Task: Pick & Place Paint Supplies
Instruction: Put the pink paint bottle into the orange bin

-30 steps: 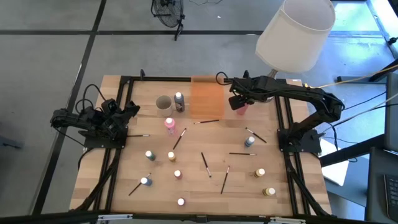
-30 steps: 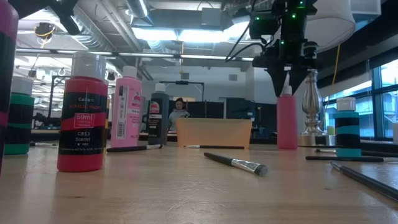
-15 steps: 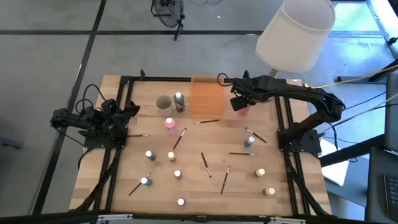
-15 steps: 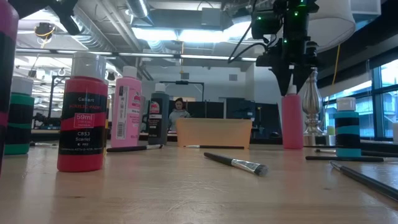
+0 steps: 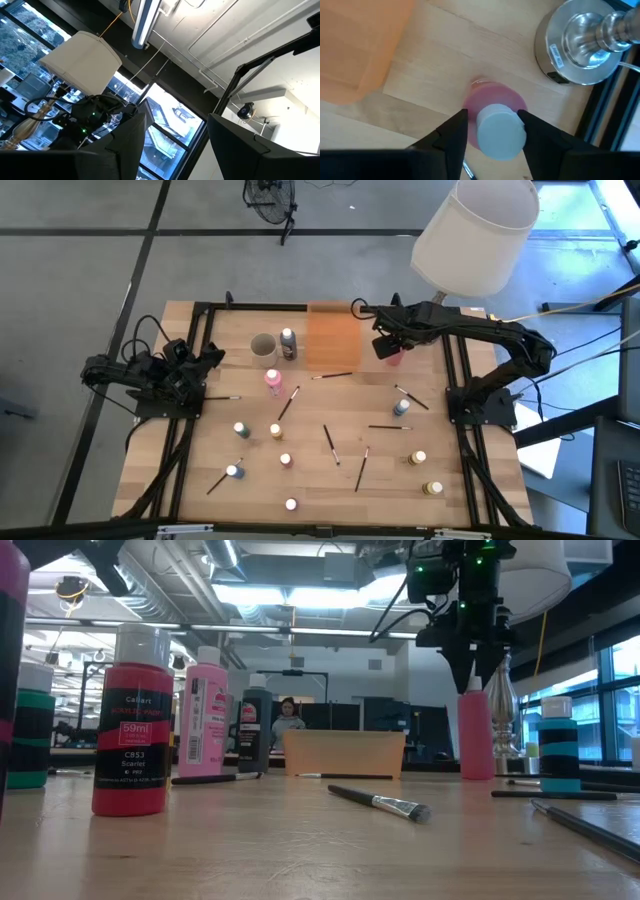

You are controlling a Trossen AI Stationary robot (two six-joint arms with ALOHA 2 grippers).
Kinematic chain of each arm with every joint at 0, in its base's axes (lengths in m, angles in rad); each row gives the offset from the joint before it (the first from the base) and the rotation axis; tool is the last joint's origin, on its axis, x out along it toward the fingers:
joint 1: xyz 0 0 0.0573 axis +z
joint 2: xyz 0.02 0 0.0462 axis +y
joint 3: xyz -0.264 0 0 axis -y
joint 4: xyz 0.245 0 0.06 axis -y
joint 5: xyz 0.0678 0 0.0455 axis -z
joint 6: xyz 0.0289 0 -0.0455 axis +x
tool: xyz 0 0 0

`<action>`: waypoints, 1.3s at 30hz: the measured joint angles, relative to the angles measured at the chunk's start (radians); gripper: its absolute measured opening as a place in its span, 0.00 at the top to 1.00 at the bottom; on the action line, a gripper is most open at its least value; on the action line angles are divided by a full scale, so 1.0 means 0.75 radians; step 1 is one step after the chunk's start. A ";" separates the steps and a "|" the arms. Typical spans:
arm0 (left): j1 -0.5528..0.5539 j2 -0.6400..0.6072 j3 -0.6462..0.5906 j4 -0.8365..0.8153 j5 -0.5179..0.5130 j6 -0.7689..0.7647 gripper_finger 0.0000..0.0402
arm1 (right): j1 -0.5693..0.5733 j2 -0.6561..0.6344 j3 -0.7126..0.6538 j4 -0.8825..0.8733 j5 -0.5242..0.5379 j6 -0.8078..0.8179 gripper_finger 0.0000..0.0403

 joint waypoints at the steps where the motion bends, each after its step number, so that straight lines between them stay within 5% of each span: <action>1: -0.001 0.000 0.000 0.000 0.000 0.000 0.48 | -0.005 -0.007 -0.001 -0.008 0.000 0.000 0.60; 6: 0.000 0.000 0.000 0.000 -0.001 0.000 0.48 | -0.029 -0.023 -0.001 -0.051 0.009 0.000 0.70; 31: 0.000 0.000 0.000 0.001 -0.040 0.000 0.48 | 0.024 -0.116 0.006 -0.010 -0.099 -0.125 0.70; 39: 0.000 0.000 0.000 0.001 -0.048 0.000 0.48 | 0.131 -0.168 0.204 -0.040 -0.129 -0.153 0.70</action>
